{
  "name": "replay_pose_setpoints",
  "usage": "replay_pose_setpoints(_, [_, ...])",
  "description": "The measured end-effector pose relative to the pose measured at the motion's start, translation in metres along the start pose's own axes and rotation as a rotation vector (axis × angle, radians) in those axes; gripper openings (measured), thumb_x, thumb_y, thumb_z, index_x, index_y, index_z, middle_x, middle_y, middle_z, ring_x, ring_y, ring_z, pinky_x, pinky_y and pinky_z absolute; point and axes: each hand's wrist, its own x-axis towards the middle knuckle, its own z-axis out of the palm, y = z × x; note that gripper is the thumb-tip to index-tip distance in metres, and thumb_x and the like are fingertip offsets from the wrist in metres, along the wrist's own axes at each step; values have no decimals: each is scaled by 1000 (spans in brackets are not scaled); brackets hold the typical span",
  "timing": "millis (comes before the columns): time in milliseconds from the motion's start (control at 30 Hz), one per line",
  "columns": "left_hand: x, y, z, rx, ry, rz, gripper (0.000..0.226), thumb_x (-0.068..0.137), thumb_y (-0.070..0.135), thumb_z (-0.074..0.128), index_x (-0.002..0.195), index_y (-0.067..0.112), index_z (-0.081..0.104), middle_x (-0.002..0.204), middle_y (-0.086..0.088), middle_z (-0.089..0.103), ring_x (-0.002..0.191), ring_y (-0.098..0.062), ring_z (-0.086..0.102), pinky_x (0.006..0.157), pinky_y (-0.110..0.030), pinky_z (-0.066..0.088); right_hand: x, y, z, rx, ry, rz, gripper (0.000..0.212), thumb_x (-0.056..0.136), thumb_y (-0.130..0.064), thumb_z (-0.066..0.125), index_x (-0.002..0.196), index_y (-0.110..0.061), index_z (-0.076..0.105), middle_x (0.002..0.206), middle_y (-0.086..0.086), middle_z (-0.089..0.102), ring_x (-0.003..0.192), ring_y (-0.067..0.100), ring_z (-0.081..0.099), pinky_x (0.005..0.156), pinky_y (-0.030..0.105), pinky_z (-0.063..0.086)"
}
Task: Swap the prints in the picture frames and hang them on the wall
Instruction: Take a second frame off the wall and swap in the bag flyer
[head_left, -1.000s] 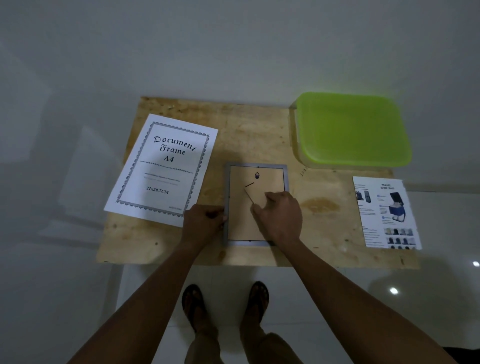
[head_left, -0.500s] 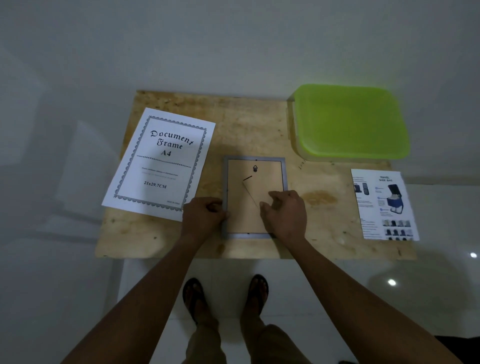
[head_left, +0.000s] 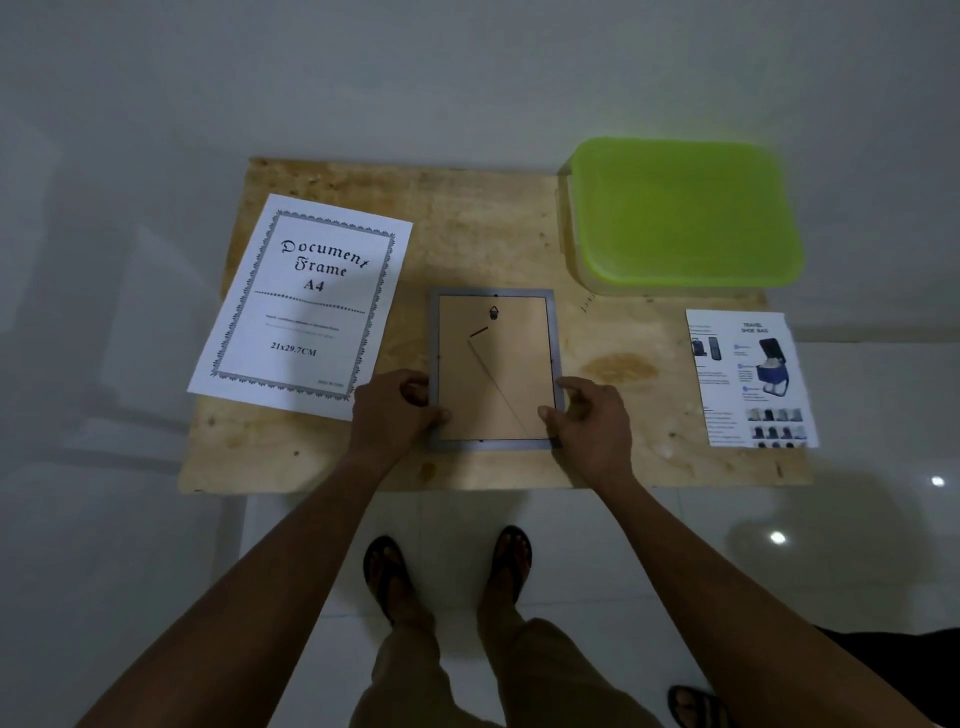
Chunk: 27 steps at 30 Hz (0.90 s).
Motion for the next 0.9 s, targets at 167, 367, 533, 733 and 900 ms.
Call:
replay_pose_setpoints(167, [1,5,1,55,38,22,46,67,27,90,107,15,71,81,11,64,75,1,57,61,-4,32,3,-2,-2,47,38,-11,33,85,-30,78,116,-20,71,87,-4,62,90,15,58,77,30,45])
replay_pose_setpoints(367, [20,16,2,66,193,55,29,88,23,71,114,11,73,108,-8,74,97,-19,68,84,-23,45,43,-20,-10,70,57,156,18,91,-30,70,105,-22,79,87,-4,72,78,11,63,68,22,41])
replay_pose_setpoints(533, [42,19,-6,-131,154,-81,29,80,29,81,107,18,77,103,-2,76,98,-15,70,98,-37,53,75,-22,-26,282,-139,384,14,79,-26,85,72,-15,79,71,8,74,58,17,66,67,34,58])
replay_pose_setpoints(733, [50,22,-15,-195,48,-164,32,73,26,87,102,17,78,92,1,76,80,-8,73,91,-33,57,86,-29,-35,377,-288,513,17,77,-15,87,75,-4,74,74,14,69,56,21,57,54,30,51])
replay_pose_setpoints(900, [57,29,-20,-179,2,-195,30,68,22,91,94,15,77,84,-2,76,74,-12,74,87,-35,59,90,-28,-34,287,-317,490,27,75,-22,89,83,0,75,74,13,71,59,21,61,56,31,54])
